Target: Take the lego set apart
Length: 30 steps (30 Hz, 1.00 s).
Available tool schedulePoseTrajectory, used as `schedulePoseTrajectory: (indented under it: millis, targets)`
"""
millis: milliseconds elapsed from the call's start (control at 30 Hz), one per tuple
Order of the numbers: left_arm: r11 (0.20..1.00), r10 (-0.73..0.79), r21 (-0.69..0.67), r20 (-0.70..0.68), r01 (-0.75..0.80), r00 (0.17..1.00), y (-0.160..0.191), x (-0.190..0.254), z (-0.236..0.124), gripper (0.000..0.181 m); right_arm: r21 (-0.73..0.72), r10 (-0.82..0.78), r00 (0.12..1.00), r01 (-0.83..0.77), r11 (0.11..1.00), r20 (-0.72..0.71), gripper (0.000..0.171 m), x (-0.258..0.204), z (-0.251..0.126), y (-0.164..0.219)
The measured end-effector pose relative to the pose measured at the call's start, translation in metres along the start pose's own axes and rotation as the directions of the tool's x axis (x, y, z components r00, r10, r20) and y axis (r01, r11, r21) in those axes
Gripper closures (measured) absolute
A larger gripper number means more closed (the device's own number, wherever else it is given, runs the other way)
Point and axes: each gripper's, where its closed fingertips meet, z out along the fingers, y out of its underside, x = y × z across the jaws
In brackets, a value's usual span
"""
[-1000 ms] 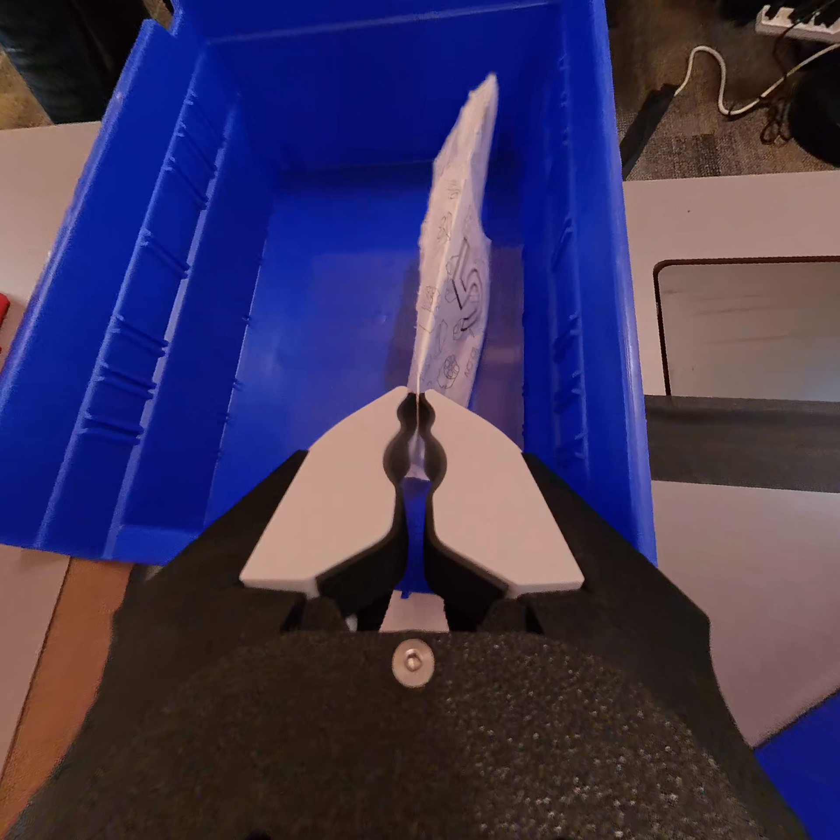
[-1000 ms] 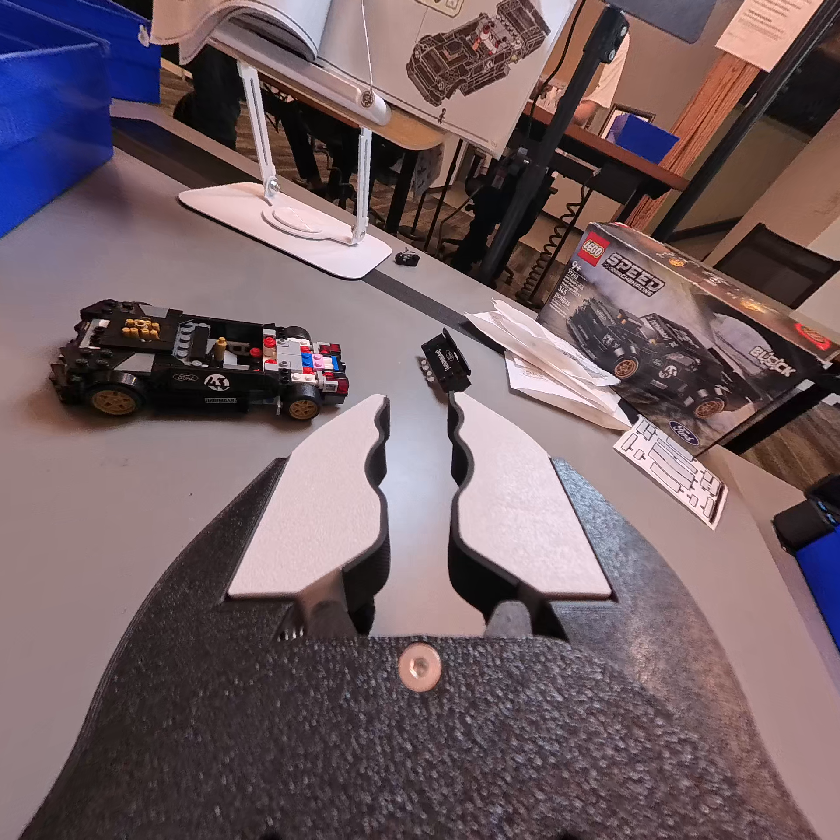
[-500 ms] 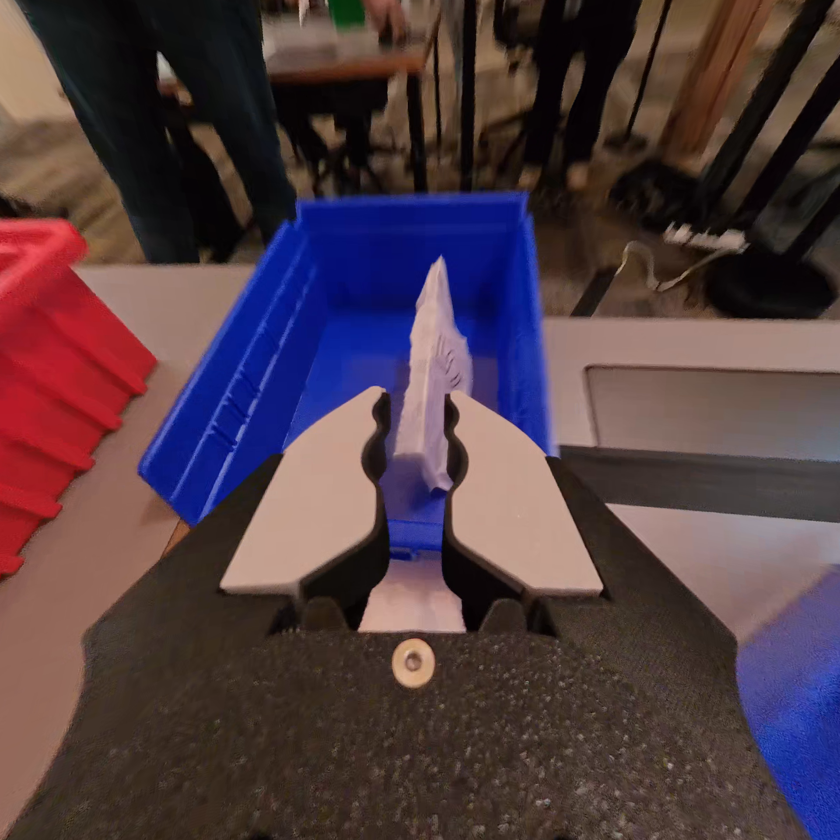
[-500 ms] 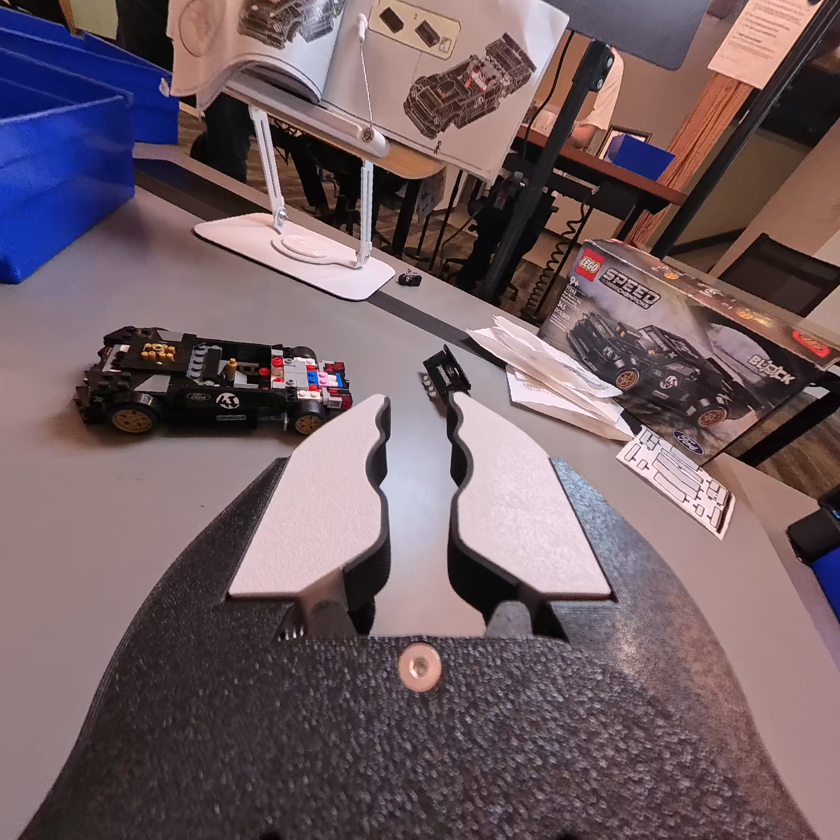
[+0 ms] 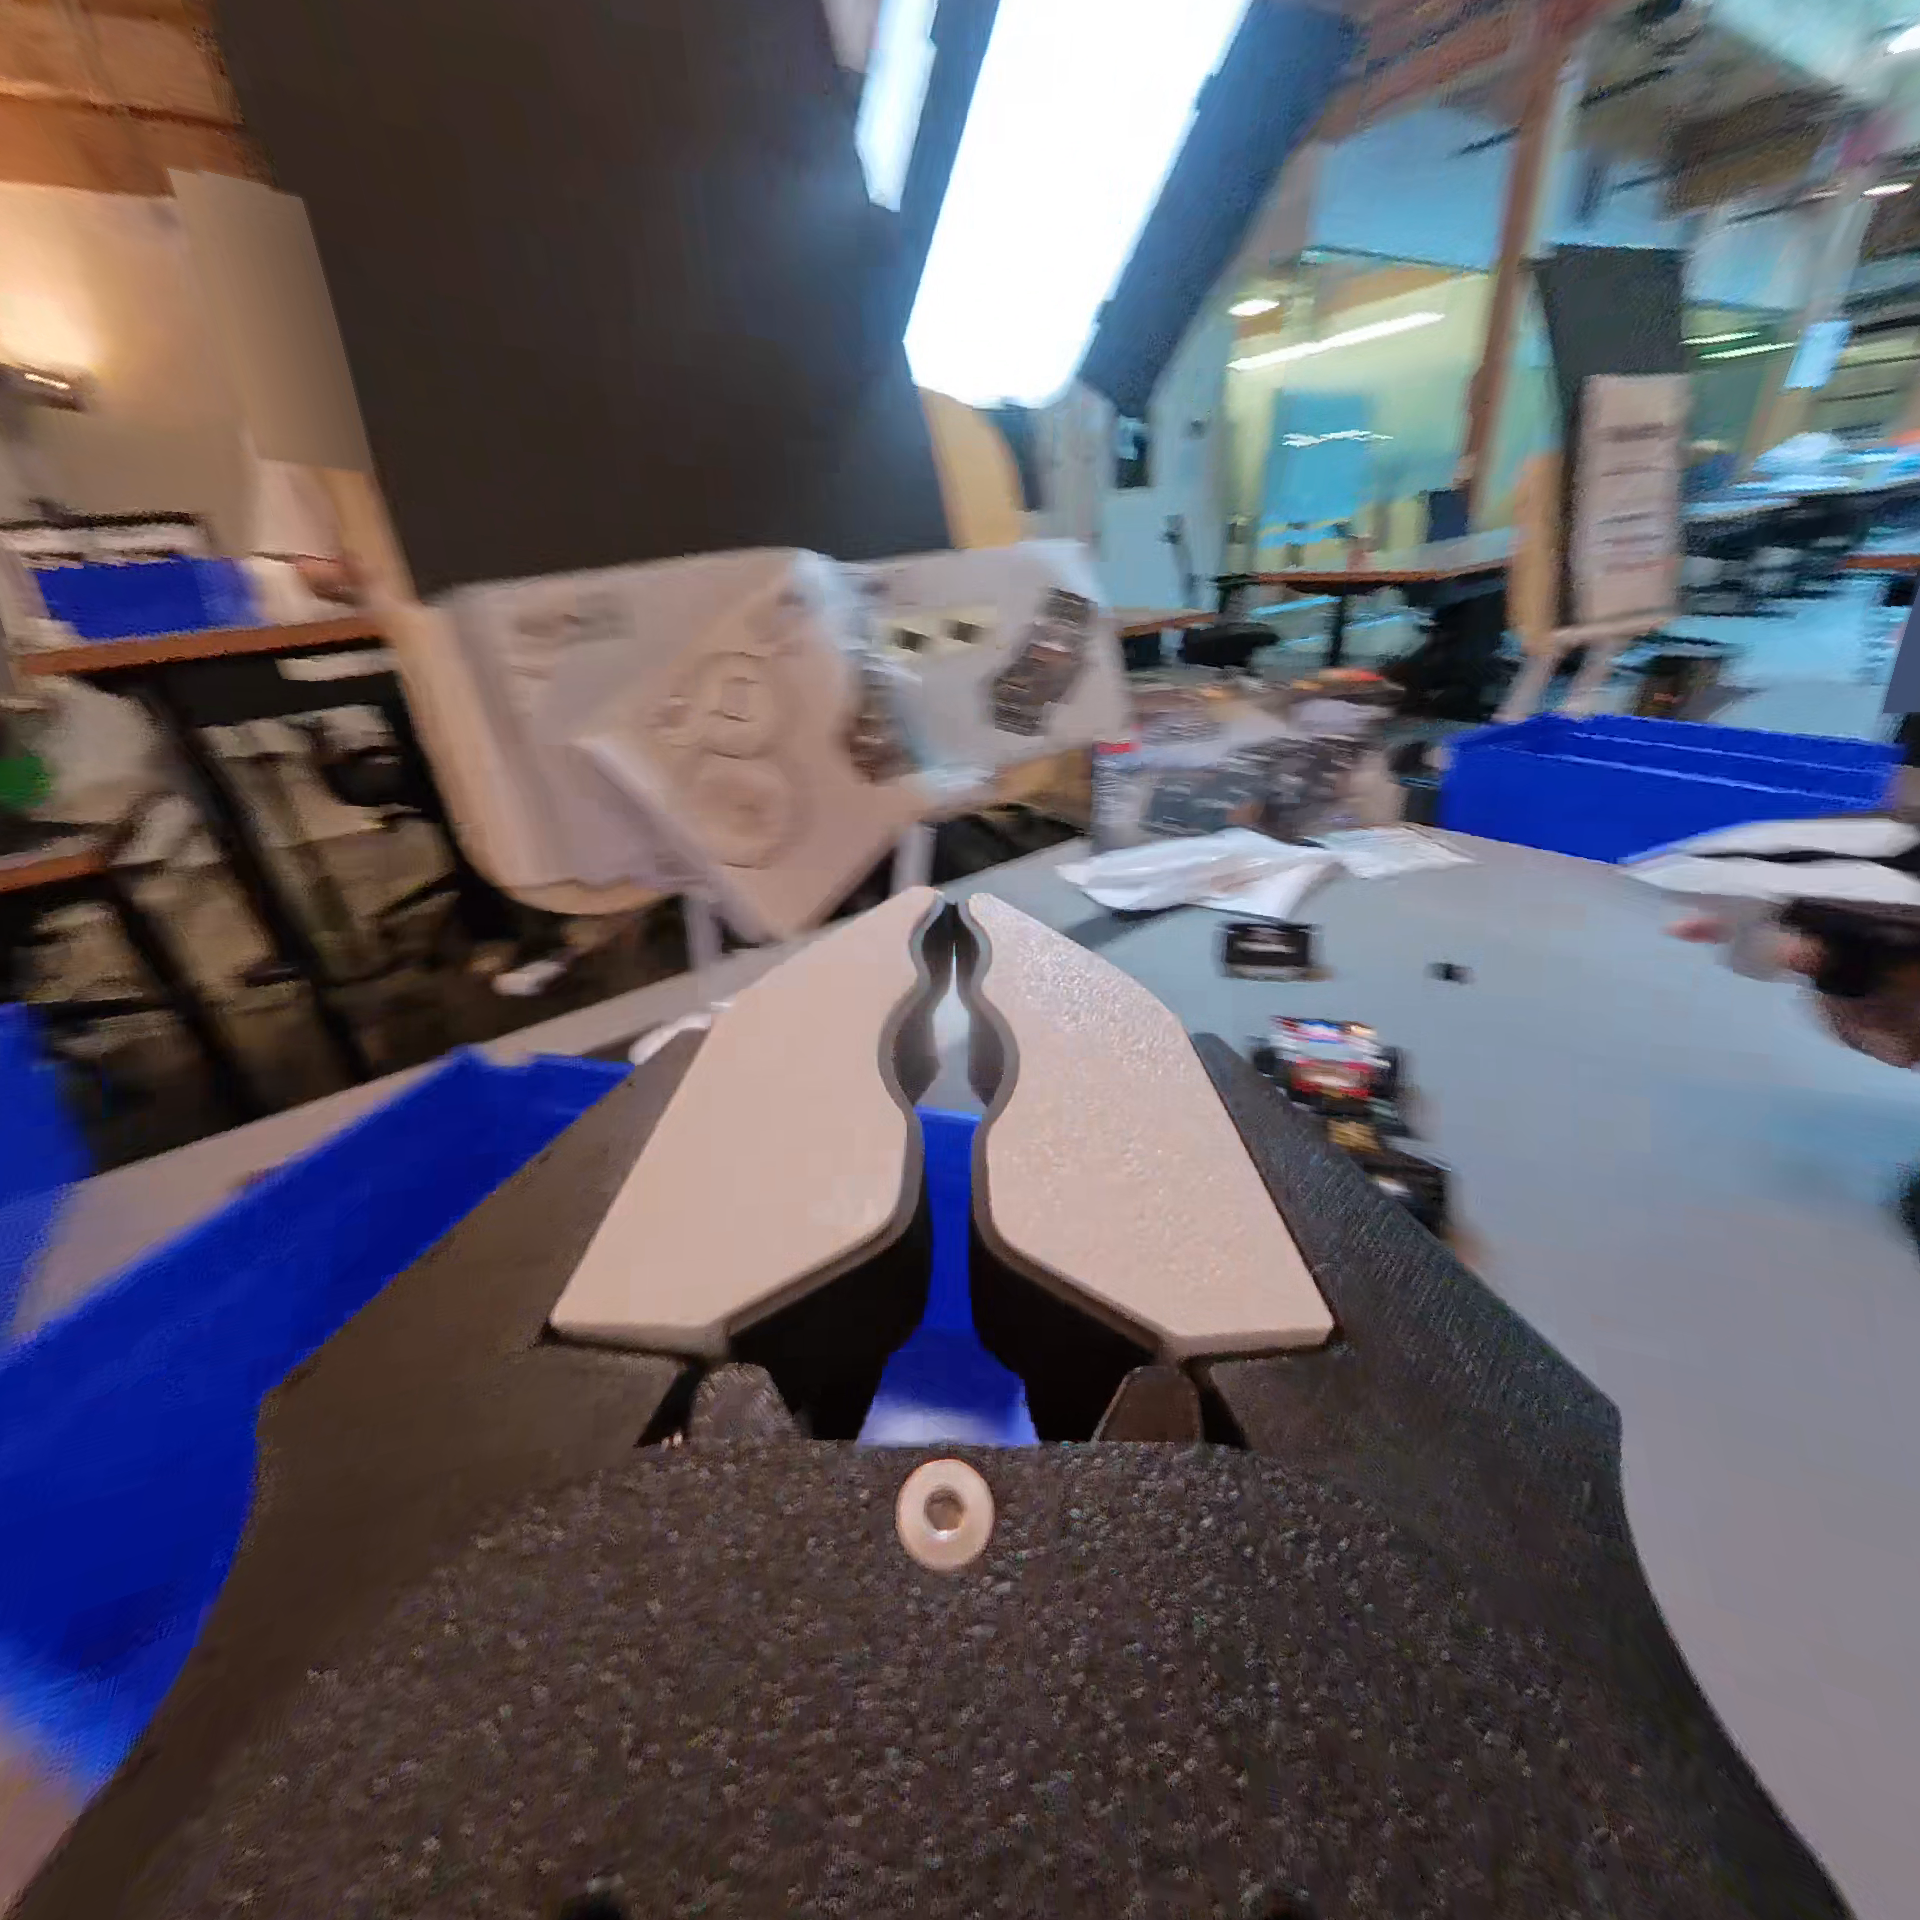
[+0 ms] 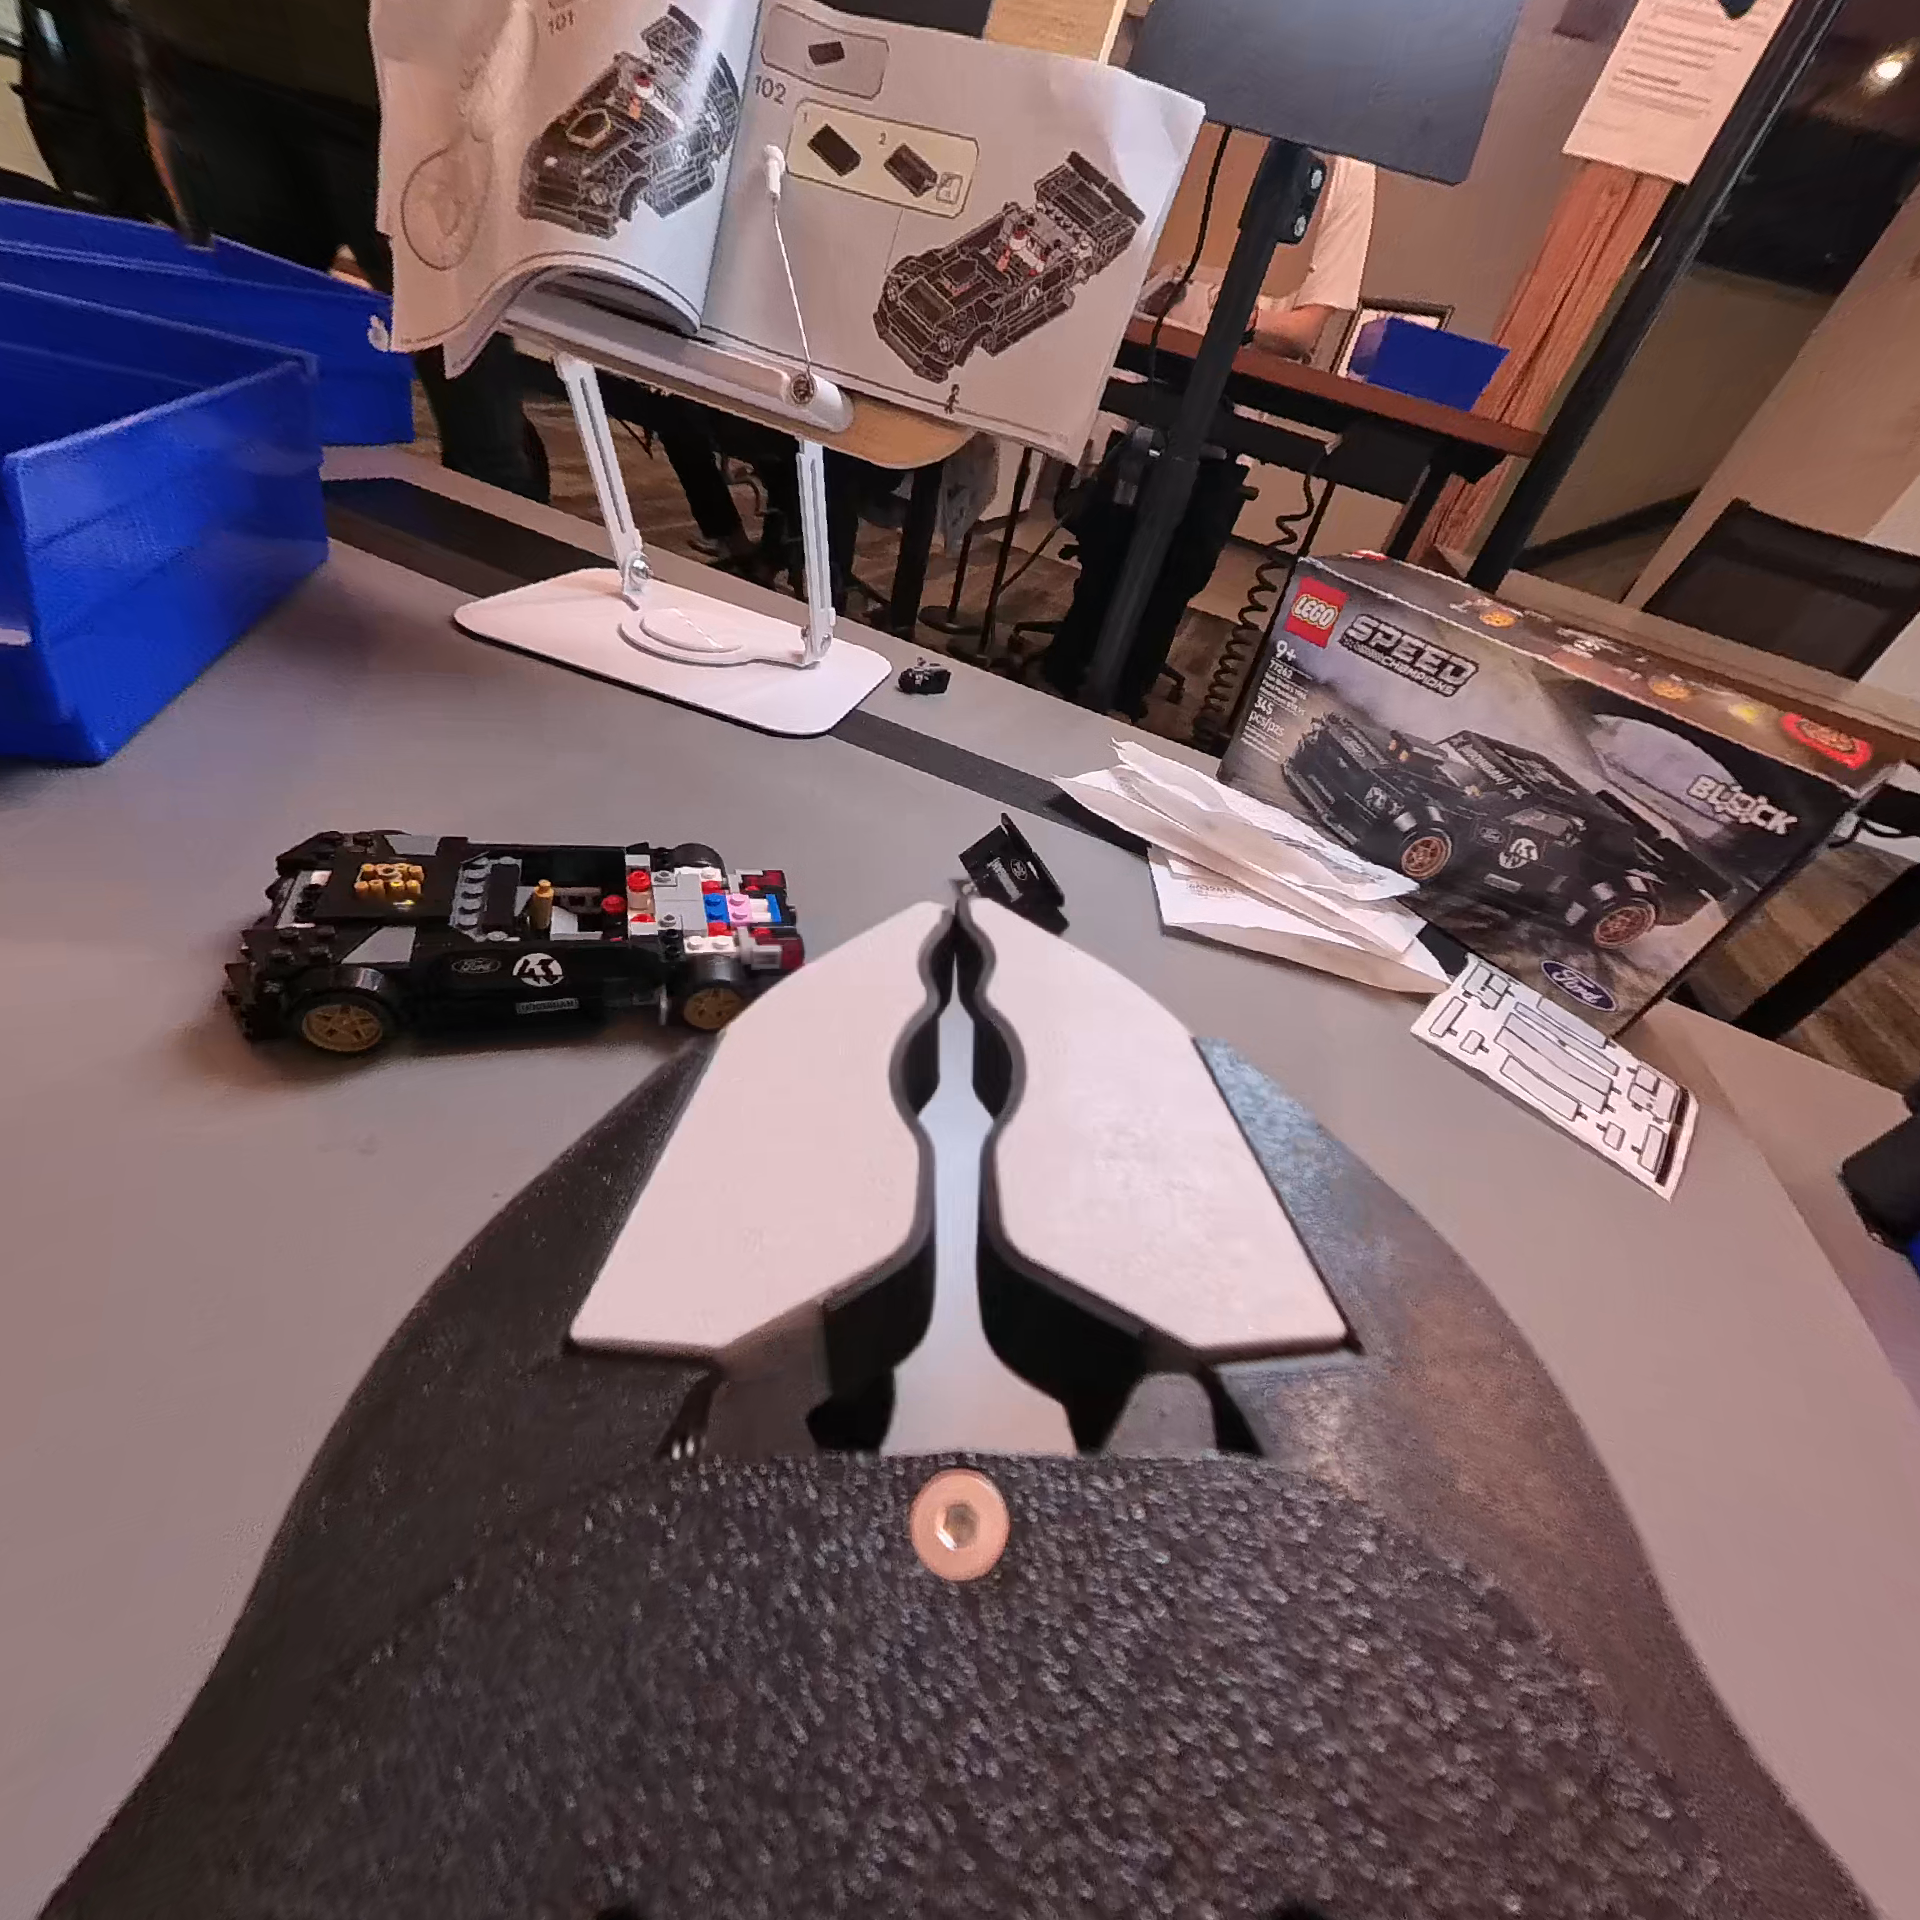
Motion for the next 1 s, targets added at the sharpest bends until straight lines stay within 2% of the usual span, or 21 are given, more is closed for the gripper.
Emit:
schedulePoseTrajectory:
  millis: [67,167,333,400,467,533,600,767,900,1000]
  targets:
    - [1.000,0.012,-0.004,-0.073,-0.013,0.997,0.016,0.041,0.012,0.181,0.007,0.038,0.999,-0.038,0.999,0.022,0.171,0.000,0.000,-0.002]
    - [0.999,0.039,-0.031,-0.118,-0.043,0.992,0.048,0.074,0.030,0.181,-0.007,0.104,0.993,-0.103,0.995,0.051,0.171,0.000,0.004,0.004]
    - [0.983,0.056,-0.164,-0.175,-0.086,0.983,0.101,0.092,0.037,0.181,0.011,0.086,0.994,-0.087,0.996,0.069,0.171,-0.005,0.005,0.003]
    - [0.971,0.080,-0.207,-0.176,-0.117,0.981,0.113,0.091,0.038,0.181,0.014,0.070,0.995,-0.071,0.997,0.065,0.171,-0.004,0.005,0.003]
    - [0.957,0.115,-0.246,-0.176,-0.157,0.978,0.117,0.087,0.039,0.181,0.011,0.059,0.997,-0.060,0.998,0.056,0.171,-0.002,0.005,0.004]
    - [0.930,0.128,-0.318,-0.185,-0.183,0.974,0.125,0.080,0.037,0.168,0.003,0.058,0.997,-0.058,0.998,0.053,0.170,-0.001,0.005,0.006]
    - [0.923,0.110,-0.343,-0.195,-0.173,0.975,0.128,0.076,0.033,0.167,0.000,0.056,0.996,-0.056,0.998,0.062,0.170,-0.002,0.005,0.007]
    - [0.946,0.002,-0.315,-0.212,-0.070,0.977,0.119,0.077,0.030,0.163,0.008,0.042,0.992,-0.043,0.999,0.119,0.157,-0.012,0.006,0.004]
    - [0.945,0.002,-0.318,-0.235,-0.079,0.972,0.124,0.084,0.031,0.161,-0.021,0.048,0.990,-0.045,0.999,0.133,0.145,-0.017,0.007,0.010]
    - [0.952,-0.006,-0.296,-0.266,-0.076,0.964,0.121,0.095,0.030,0.159,-0.018,0.012,0.991,-0.010,1.000,0.136,0.144,-0.023,0.007,0.008]
